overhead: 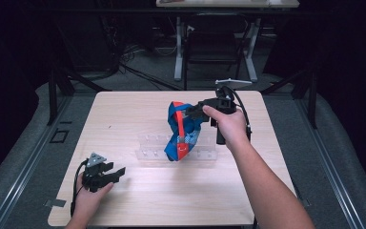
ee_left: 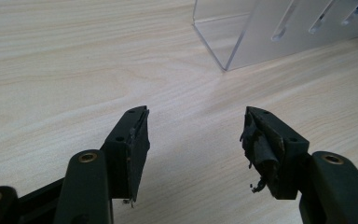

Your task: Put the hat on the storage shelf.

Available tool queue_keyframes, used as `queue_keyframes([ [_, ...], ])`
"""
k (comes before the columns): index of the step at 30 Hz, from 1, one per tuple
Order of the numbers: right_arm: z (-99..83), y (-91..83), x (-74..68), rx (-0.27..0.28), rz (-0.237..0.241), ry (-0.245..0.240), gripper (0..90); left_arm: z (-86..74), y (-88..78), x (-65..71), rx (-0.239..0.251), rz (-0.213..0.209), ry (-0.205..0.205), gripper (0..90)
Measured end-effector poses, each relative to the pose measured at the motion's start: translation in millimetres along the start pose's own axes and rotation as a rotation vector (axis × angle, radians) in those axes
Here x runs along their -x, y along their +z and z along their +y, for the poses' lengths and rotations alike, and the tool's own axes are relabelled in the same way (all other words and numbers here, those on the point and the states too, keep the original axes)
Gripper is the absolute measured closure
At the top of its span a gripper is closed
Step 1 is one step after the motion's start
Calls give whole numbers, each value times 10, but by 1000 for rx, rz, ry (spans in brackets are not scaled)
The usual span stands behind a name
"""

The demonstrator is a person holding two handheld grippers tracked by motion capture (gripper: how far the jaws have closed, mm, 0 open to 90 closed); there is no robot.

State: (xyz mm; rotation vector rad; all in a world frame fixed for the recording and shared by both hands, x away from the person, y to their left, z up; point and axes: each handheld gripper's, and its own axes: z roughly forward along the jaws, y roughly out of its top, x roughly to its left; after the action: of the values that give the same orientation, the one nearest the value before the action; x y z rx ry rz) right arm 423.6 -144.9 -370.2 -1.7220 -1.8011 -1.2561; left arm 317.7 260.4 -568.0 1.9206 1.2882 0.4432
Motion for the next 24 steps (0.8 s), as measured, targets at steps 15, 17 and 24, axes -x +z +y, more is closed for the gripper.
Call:
queue_keyframes([
  [15, -40, -105, 17, 4, -53, -45, 600, -5, -10, -19, -2, -1, 1, 410],
  [17, -52, -129, 27, 2, -69, -58, 599, -6, -9, -20, -1, 1, 0, 409],
  [24, -104, -223, 99, 11, -98, -77, 589, -8, -5, -20, 0, 2, 1, 409],
])
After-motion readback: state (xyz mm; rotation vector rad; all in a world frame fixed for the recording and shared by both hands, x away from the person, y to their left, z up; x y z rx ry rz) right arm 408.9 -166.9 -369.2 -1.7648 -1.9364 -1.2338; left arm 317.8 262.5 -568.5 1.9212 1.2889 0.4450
